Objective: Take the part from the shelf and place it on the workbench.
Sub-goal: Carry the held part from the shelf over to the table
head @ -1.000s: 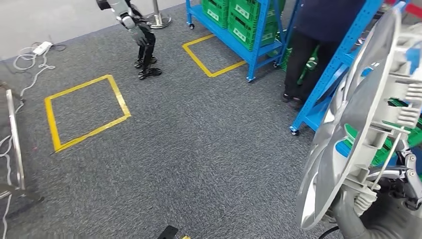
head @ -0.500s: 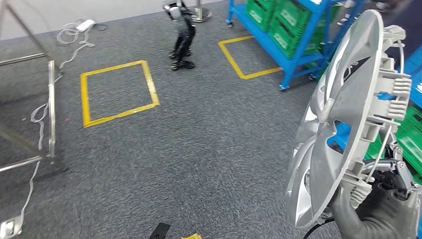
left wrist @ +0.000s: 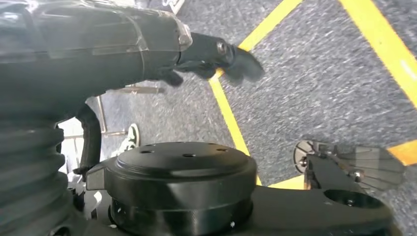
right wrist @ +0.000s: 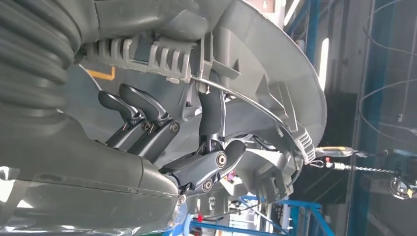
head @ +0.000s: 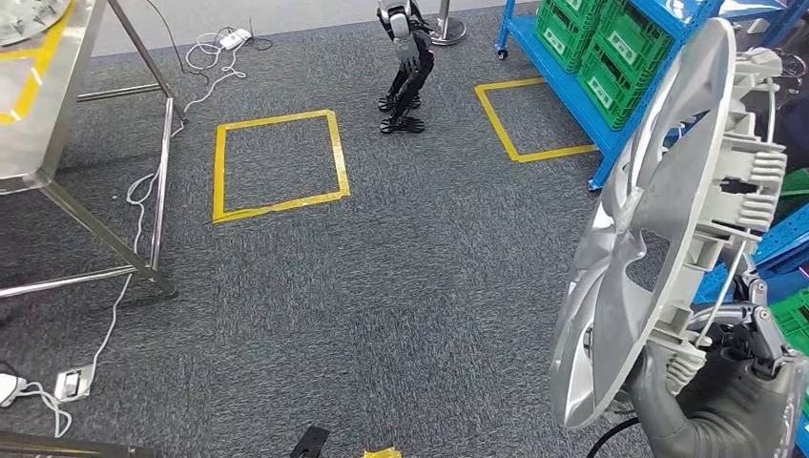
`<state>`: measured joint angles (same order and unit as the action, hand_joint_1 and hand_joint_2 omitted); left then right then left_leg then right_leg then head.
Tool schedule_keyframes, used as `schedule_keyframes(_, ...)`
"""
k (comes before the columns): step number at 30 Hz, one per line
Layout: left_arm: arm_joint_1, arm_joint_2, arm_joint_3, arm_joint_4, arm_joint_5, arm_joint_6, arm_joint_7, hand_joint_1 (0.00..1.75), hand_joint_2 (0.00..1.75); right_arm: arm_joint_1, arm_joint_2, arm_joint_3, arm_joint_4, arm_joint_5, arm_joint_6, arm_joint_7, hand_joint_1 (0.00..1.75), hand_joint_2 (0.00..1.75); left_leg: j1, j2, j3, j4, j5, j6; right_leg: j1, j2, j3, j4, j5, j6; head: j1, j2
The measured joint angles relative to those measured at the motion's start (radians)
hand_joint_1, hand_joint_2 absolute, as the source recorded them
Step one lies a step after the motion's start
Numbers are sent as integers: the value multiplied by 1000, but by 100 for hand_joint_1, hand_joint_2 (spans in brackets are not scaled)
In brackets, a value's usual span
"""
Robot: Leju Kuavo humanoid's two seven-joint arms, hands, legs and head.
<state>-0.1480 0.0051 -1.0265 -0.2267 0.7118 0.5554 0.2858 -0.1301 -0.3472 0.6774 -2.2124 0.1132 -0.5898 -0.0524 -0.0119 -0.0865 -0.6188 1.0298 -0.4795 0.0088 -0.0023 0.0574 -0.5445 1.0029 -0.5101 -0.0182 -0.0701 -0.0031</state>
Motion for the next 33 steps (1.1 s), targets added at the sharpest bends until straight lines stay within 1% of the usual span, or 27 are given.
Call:
schedule_keyframes(1,0,1,0,0,0,3,0,0,175,-1,1,0,1,-1,4,-2,175,175,-2,27,-9,17,-14,-5,-2,-11,5,-9,4,-2,-1,0)
schedule_keyframes(3,-5,3,0,0,7,7,1,0,175,-2,3,1,3,-7,22,-12,175,175,1,84,-55,109,-69,-19,-4,-36,12,-18,8,-4,-2,0)
schedule_keyframes(4,-7,3,1,0,14,8,1,0,175,-2,4,2,5,-11,35,-20,175,175,7,92,-88,173,-98,-26,-4,-49,12,-19,8,-4,-2,0)
schedule_keyframes(5,-9,3,3,0,22,9,1,0,175,-2,7,4,8,-16,47,-28,175,175,14,92,-116,227,-116,-32,-4,-61,12,-18,7,-3,-2,0)
schedule_keyframes(6,-11,3,5,0,31,10,1,0,175,-2,9,5,12,-21,57,-36,175,175,20,91,-131,254,-117,-37,-5,-74,12,-17,5,-2,-2,0)
schedule_keyframes(7,-12,4,8,0,40,10,1,0,175,-2,13,6,15,-27,64,-44,175,175,25,92,-125,243,-99,-42,-7,-85,13,-16,3,1,-2,0)
schedule_keyframes(8,-15,4,12,-1,50,8,2,0,175,-2,15,7,18,-31,68,-51,175,175,29,100,-99,195,-67,-47,-8,-95,15,-14,0,6,-2,0)
schedule_keyframes(10,-24,4,21,-4,63,1,6,0,175,1,20,8,23,-38,71,-62,175,175,29,143,-29,65,-14,-52,-9,-112,19,-8,-9,19,-3,0)
schedule_keyframes(11,-30,3,26,-7,66,-6,8,0,175,4,21,7,26,-40,71,-65,175,175,26,162,-5,22,-4,-47,-8,-119,20,-5,-13,26,-3,0)
schedule_keyframes(12,-37,2,29,-10,68,-15,10,0,175,6,22,7,28,-41,73,-67,175,175,21,171,4,3,-5,-40,-7,-126,22,-3,-16,31,-3,0)
schedule_keyframes(14,-45,1,38,-14,72,-36,10,0,175,8,23,7,34,-42,79,-71,175,175,16,156,5,1,-6,-21,-7,-140,27,-5,-19,38,-2,0)
schedule_keyframes(15,-47,0,44,-14,73,-46,10,0,175,8,24,7,37,-42,82,-72,175,175,16,146,5,0,-6,-14,-10,-140,29,-3,-26,43,-2,0)
schedule_keyframes(16,-50,-1,50,-15,73,-52,10,0,175,8,24,7,40,-41,85,-73,175,175,16,134,5,-1,-5,-8,-12,-129,25,13,-41,47,-1,0)
schedule_keyframes(17,-52,-1,54,-15,72,-56,10,0,175,8,25,7,43,-40,87,-73,175,175,16,123,6,-2,-3,-2,-14,-112,12,48,-66,49,-1,0)
schedule_keyframes(19,-56,-2,57,-16,62,-51,10,0,175,8,27,8,47,-36,89,-72,175,175,13,100,7,-2,-3,7,-14,-76,-43,174,-133,46,1,0)
schedule_keyframes(20,-57,-3,57,-16,53,-42,10,0,175,8,27,8,49,-34,90,-68,175,175,9,88,7,-2,-2,10,-12,-69,-76,242,-158,43,1,0)
schedule_keyframes(21,-57,-4,57,-16,44,-30,10,0,175,6,27,8,51,-33,90,-62,175,175,5,76,8,-2,-2,12,-10,-65,-99,285,-166,38,1,0)
schedule_keyframes(22,-57,-4,57,-17,35,-17,10,0,175,4,28,9,54,-33,90,-55,175,175,1,62,10,-2,-2,13,-7,-62,-107,292,-153,32,1,0)
schedule_keyframes(23,-56,-4,57,-17,28,-5,10,0,175,2,28,9,57,-33,90,-48,175,175,-1,50,13,-1,-2,13,-3,-57,-97,260,-120,24,1,0)
schedule_keyframes(25,-56,-3,57,-17,21,10,10,0,175,-6,29,9,63,-34,90,-39,175,175,-5,30,17,-1,-2,14,5,-26,-47,131,-39,7,1,0)
schedule_keyframes(26,-56,-4,57,-17,19,13,10,0,175,-9,29,9,64,-35,90,-36,175,175,-5,21,16,0,-2,13,7,-9,-24,74,-13,0,1,0)
schedule_keyframes(27,-56,-5,57,-17,19,14,10,0,175,-11,29,9,65,-36,90,-35,175,175,-4,13,13,0,-1,11,8,3,-10,38,-3,-3,2,0)
schedule_keyframes(28,-56,-5,57,-17,18,14,11,0,175,-13,30,9,65,-36,90,-35,175,175,-3,6,8,0,1,8,10,8,-5,23,-4,-5,2,0)
schedule_keyframes(29,-55,-6,57,-17,18,14,11,0,175,-14,31,9,66,-37,91,-35,175,175,-1,-2,4,-1,4,4,10,1,-3,14,-3,-5,3,0)
schedule_keyframes(30,-53,-5,57,-17,18,15,12,0,175,-16,33,10,66,-37,91,-35,175,175,-1,3,1,1,3,0,9,-8,0,6,0,-4,3,0)
schedule_keyframes(31,-53,-5,57,-17,18,15,13,0,175,-16,34,10,67,-37,91,-35,175,175,-2,24,-5,12,-7,-4,8,-17,3,-2,4,-5,3,0)
schedule_keyframes(33,-54,-3,57,-17,18,16,14,0,175,-18,37,10,68,-37,91,-35,175,175,-1,73,-41,82,-54,-15,4,-40,9,-15,10,-7,2,0)
